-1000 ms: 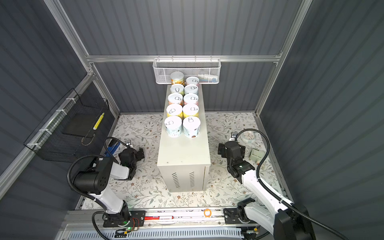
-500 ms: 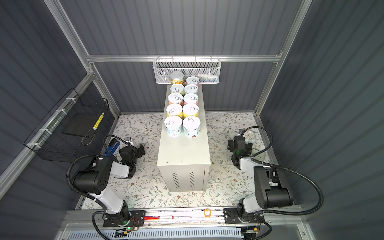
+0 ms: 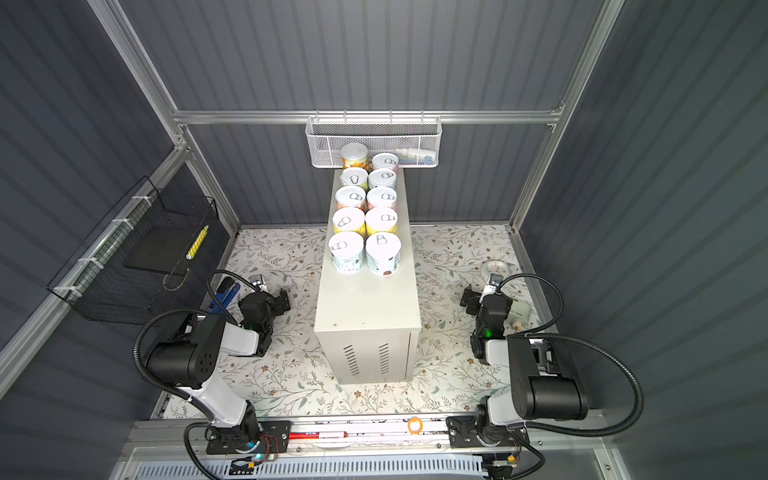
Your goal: Place and organize the canned foods onto the counter
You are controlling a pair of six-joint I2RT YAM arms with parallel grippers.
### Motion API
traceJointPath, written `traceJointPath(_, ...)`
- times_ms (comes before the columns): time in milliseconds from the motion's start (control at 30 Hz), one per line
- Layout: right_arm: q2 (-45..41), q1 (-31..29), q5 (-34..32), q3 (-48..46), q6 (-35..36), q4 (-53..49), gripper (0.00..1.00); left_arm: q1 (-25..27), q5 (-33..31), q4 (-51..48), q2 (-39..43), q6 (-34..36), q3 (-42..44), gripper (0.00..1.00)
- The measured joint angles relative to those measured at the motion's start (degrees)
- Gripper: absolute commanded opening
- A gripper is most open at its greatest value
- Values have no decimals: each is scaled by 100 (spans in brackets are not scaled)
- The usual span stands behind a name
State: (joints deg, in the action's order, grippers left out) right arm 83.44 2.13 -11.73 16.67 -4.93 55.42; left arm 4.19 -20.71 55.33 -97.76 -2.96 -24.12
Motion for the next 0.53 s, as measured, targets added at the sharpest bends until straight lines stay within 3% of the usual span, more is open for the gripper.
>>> traceJointPath(533,13,-31,2,92,-2,42,99,0,-2,-7,0,0,-4,100)
